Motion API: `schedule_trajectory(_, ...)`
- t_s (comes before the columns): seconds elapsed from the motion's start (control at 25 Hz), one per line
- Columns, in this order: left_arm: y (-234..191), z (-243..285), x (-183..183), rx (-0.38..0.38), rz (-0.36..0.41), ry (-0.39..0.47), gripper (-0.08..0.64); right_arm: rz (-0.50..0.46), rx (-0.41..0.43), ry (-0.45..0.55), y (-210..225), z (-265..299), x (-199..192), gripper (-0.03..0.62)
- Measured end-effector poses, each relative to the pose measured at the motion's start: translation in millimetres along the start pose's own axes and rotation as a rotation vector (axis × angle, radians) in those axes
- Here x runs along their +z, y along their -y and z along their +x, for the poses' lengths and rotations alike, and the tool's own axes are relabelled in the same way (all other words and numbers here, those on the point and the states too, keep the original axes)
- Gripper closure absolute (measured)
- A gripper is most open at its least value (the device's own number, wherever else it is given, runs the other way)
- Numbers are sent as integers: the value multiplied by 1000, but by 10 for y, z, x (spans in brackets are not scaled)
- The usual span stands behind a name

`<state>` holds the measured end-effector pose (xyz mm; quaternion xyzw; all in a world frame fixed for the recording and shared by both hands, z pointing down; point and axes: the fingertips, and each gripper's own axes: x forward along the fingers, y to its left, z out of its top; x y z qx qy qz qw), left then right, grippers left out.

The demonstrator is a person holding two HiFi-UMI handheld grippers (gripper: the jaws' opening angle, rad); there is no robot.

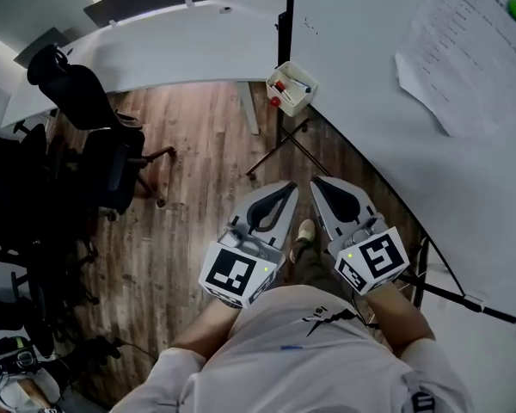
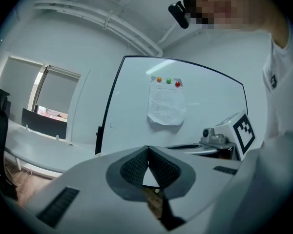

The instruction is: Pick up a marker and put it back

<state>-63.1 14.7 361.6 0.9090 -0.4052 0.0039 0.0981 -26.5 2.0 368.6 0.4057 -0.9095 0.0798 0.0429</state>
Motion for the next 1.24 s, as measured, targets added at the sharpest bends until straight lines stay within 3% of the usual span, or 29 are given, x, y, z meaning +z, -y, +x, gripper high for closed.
schedule_trajectory(0.72,331,-264,53,-69,22,32,548,-37,-70,51,-239,-410,121,578)
schedule_trajectory(1.24,289,-231,103,-92,17,35,548,-34,-91,51,-253,-379,147,578)
